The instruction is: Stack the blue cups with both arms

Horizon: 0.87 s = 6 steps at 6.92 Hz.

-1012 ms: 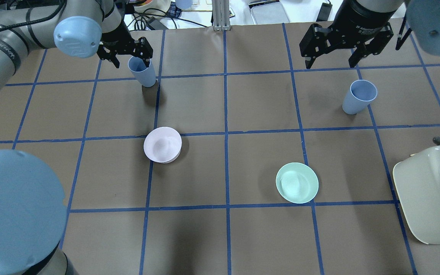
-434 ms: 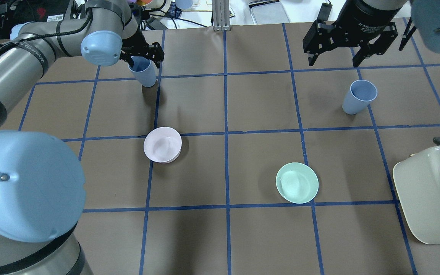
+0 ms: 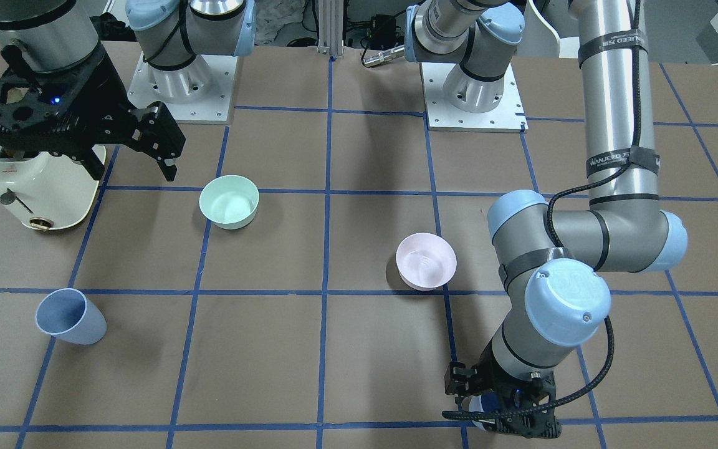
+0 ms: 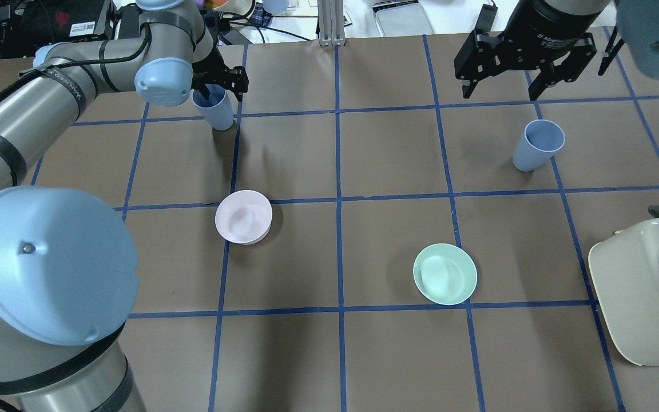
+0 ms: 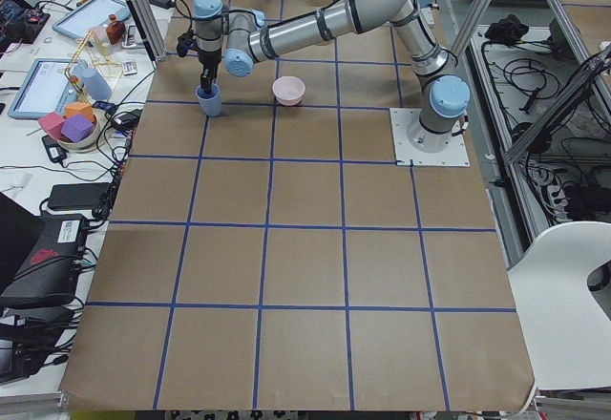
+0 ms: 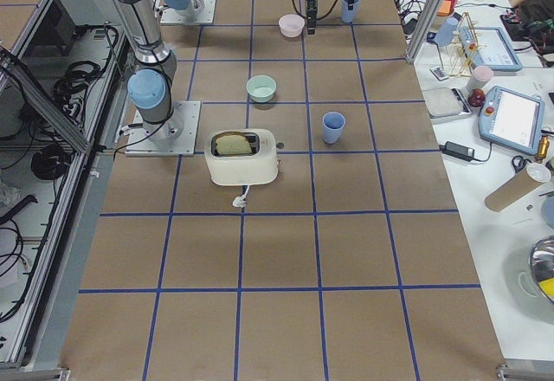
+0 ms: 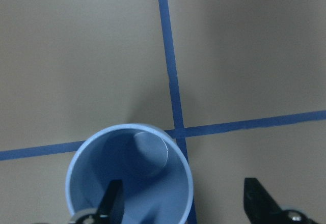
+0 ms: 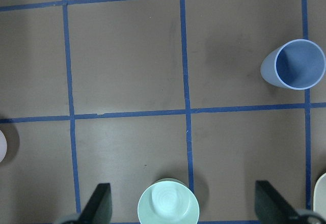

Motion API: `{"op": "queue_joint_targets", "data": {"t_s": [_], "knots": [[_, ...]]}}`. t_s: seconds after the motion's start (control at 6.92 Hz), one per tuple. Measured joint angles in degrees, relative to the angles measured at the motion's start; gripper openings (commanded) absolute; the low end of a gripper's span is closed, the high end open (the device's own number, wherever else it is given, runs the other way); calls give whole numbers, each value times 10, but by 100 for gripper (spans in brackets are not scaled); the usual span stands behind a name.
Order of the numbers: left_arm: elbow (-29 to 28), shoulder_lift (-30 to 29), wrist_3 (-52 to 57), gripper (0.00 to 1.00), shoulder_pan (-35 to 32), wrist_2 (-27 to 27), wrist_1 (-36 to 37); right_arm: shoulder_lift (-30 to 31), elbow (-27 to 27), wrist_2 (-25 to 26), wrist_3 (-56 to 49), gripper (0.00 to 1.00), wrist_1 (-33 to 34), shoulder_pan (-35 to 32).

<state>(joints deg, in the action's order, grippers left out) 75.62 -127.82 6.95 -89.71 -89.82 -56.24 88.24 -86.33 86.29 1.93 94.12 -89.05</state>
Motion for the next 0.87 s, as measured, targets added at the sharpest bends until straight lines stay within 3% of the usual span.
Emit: {"op": "queue_joint_targets", "data": {"t_s": [0.43, 0.87], "knots": [[3, 1, -2, 0, -13, -32, 0, 0, -1, 0, 0, 99, 0, 0], [4, 38, -81, 0, -96, -52, -35, 1, -2, 0, 3, 100, 1, 0]]}}
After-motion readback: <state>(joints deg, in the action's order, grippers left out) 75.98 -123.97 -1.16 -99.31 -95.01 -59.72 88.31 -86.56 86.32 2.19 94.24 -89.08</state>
